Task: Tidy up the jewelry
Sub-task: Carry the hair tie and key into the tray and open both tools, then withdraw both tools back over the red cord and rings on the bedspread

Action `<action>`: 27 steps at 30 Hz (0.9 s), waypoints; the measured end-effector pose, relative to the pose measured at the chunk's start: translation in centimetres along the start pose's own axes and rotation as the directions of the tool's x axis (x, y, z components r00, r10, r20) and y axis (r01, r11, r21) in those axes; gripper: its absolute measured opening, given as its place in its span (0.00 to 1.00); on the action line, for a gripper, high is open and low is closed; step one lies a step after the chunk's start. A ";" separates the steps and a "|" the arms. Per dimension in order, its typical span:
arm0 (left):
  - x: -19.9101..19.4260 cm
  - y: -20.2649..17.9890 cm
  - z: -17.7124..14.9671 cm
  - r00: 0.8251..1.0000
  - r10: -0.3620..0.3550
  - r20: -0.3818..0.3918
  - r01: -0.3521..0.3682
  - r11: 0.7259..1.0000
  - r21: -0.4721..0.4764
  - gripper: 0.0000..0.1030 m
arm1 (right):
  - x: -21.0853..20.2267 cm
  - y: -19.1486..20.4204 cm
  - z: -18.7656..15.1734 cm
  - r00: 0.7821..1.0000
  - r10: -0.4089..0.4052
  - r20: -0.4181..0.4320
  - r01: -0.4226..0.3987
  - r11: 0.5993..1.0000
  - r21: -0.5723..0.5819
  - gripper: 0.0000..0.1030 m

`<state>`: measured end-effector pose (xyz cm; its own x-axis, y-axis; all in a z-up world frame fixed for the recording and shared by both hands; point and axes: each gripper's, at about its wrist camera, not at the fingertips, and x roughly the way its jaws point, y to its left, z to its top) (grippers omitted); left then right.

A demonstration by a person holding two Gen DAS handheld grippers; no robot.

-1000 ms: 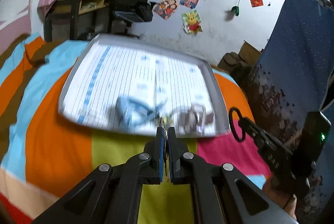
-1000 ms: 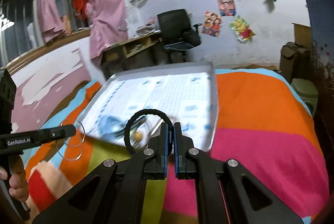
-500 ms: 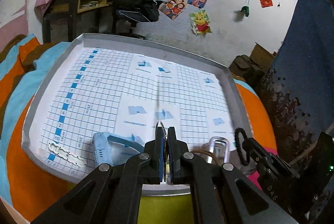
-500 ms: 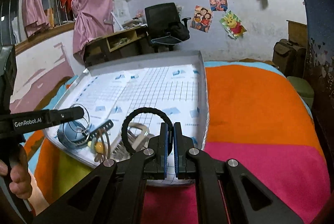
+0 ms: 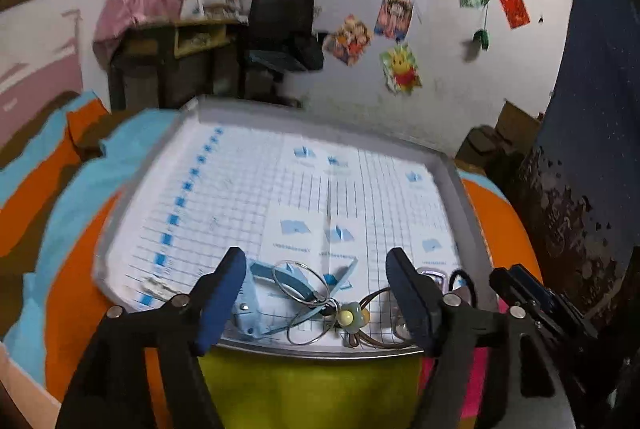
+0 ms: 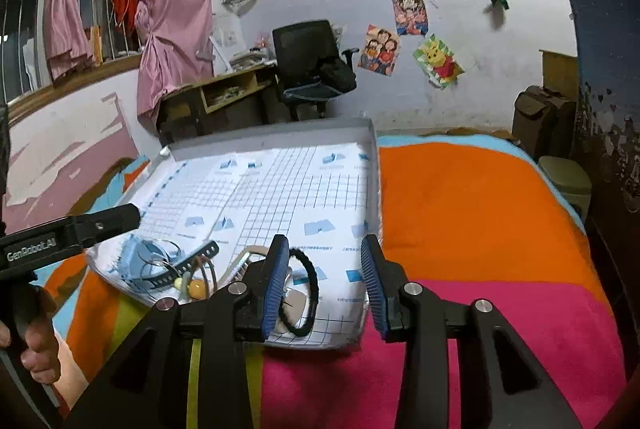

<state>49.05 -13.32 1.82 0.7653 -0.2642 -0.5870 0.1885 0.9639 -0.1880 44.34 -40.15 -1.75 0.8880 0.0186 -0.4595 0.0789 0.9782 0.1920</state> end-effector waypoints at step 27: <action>-26.5 1.7 -8.9 0.923 0.111 0.368 -0.108 0.994 -0.028 1.00 | -27.9 4.0 -5.3 0.946 0.092 0.310 -0.076 0.995 -0.062 0.99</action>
<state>23.63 -4.99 10.08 0.9540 -0.1249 -0.2726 0.0875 0.9855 -0.1454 17.47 -35.63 7.31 0.9879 0.0435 -0.1488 -0.0175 0.9849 0.1720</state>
